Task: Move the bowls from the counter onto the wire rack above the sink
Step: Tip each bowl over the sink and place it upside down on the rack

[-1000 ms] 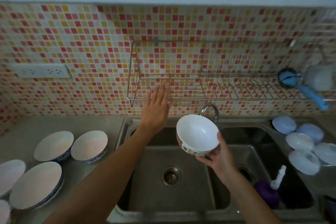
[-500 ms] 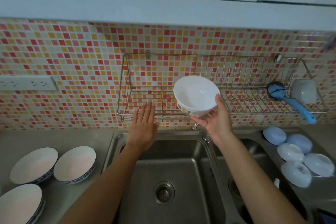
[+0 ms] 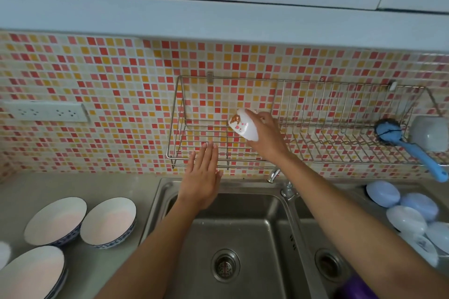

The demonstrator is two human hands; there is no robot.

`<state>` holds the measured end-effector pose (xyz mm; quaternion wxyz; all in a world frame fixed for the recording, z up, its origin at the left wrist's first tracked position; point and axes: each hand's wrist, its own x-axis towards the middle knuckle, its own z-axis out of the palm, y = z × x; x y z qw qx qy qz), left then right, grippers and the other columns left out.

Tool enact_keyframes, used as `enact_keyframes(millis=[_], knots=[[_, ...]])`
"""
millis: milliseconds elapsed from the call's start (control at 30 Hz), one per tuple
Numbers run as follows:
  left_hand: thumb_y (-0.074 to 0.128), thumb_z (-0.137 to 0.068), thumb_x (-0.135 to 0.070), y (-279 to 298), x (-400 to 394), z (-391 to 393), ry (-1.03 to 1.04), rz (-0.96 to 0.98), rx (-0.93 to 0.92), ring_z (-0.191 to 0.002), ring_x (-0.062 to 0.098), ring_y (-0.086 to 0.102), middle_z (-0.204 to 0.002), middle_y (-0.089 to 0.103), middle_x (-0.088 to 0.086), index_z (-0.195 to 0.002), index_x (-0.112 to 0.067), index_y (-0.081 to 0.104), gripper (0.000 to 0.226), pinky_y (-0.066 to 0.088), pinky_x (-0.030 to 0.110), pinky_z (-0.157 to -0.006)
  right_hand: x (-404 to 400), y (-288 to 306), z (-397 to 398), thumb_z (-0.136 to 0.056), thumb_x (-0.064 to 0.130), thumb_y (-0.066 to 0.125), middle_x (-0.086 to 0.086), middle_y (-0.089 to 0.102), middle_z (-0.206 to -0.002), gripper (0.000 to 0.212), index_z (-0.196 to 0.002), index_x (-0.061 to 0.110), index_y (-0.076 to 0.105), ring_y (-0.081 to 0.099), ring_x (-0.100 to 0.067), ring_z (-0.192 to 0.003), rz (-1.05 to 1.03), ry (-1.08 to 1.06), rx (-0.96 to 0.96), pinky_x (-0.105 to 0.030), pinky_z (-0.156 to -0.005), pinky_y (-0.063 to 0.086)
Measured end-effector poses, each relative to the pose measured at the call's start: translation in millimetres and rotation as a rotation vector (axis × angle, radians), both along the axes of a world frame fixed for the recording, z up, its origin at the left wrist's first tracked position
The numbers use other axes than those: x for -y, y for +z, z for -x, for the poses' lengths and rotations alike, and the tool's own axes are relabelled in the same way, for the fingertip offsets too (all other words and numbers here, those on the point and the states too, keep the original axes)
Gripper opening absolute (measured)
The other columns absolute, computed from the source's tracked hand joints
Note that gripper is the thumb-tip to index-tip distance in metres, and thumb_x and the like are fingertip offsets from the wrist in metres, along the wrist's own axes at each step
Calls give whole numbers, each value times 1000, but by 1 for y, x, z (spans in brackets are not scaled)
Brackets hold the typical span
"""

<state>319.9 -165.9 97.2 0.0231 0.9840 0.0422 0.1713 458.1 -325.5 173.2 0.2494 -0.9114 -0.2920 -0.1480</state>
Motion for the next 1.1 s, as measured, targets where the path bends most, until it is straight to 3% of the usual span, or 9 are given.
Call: enact_keyframes(millis=[200,500,867,1000,1100], knots=[[7,-98,-48,0,0,1,-7,-1,0,-142,20,-21,-157,-15,1,-148,-16,-12,63,-11,41,-117,-7,-13,-13,-75,12,78,-11,35,-146,92,-150,12,26,32,-31,-132,224,-53,91,-43,-106,37],[7,-97,-49,2,1,0,6,-19,-22,-142,21,-23,-157,-16,1,-148,-16,-14,64,-12,41,-116,-2,-17,-18,-66,13,86,-8,31,-150,94,-146,17,34,27,-28,-138,105,-21,-125,-44,-108,36],[10,-98,-49,6,3,2,15,2,-40,-143,21,-18,-158,-14,3,-148,-15,-13,65,-7,43,-118,4,-25,-23,-73,8,80,-7,36,-151,79,-143,14,43,31,-28,-138,64,-9,-174,-41,-113,27],[11,-98,-49,9,5,5,16,15,-57,-143,21,-19,-158,-14,4,-148,-15,-13,65,-9,42,-118,3,-33,-21,-79,27,75,-7,42,-149,69,-141,17,46,38,-30,-136,67,-22,-77,-52,-113,29],[11,-98,-50,9,5,4,30,19,-67,-143,20,-20,-157,-16,4,-147,-14,-15,66,-7,43,-118,0,-33,-11,-91,38,57,-7,38,-152,57,-142,16,45,31,-29,-141,108,-60,60,-48,-117,25]])
